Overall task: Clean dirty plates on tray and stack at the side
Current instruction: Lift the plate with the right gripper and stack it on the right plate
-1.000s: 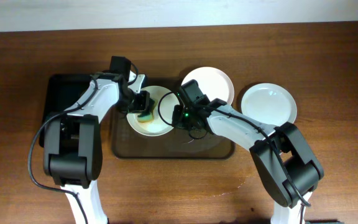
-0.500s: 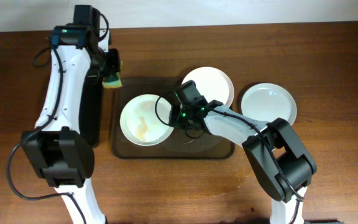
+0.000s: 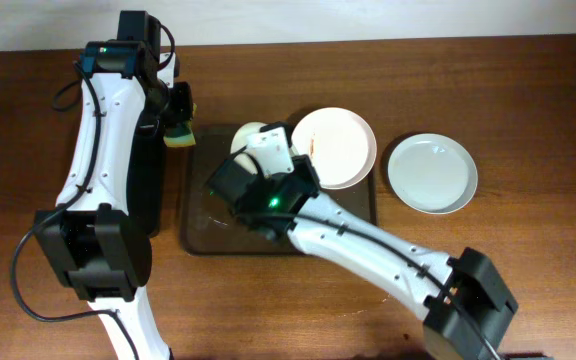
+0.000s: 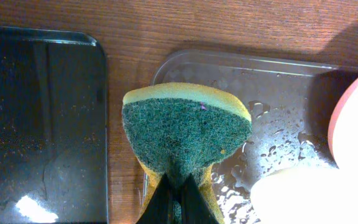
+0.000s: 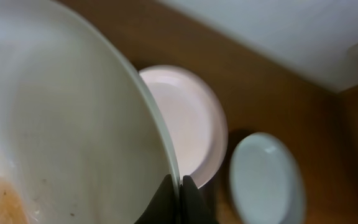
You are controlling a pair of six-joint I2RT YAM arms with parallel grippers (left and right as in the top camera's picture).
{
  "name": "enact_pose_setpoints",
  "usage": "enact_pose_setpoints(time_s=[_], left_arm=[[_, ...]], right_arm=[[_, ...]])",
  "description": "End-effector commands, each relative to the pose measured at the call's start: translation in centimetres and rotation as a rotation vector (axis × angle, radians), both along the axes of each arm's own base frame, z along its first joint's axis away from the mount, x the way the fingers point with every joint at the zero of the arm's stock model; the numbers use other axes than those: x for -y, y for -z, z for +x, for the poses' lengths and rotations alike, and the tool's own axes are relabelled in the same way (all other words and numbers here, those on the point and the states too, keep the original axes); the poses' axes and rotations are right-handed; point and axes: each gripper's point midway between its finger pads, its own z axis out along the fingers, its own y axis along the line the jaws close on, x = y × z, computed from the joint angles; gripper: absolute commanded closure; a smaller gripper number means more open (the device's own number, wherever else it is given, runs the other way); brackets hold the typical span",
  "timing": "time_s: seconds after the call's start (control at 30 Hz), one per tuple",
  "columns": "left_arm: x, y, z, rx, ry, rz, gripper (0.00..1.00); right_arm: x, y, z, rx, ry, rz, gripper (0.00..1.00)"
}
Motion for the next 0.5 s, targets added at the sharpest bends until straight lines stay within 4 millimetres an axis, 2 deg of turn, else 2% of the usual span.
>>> enact_pose_setpoints(time_s=[0.0, 0.1, 0.3, 0.37, 0.43, 0.47], left_arm=[[-0.2, -0.4, -0.1, 0.008, 0.002, 0.009, 0.99], [-0.2, -0.3, -0.2, 0.006, 0.002, 0.009, 0.99], [-0.3, -0.3, -0.2, 0.006, 0.002, 0.009, 0.99], [-0.3, -0.3, -0.2, 0.006, 0.002, 0.009, 0.99], [-0.3, -0.3, -0.2, 0.006, 0.002, 0.009, 0.99], [-0.3, -0.3, -0.2, 0.005, 0.002, 0.009, 0.99]], right_arm=[[0.5, -7.9, -1.5, 0.367, 0.087, -0.186, 0.96], [-0.4, -9.7, -3.1, 0.462, 0.083, -0.233, 0.96], [-0.6, -9.8, -3.3, 0.473, 0.081, -0.229, 0.96], [-0.9, -7.6, -2.5, 0.357, 0.043, -0.171, 0.96], [-0.7, -2.4, -1.1, 0.057, -0.016, -0.002, 0.96], [0.1, -0.9, -0.3, -0.087, -0.021, 0.138, 0.96]])
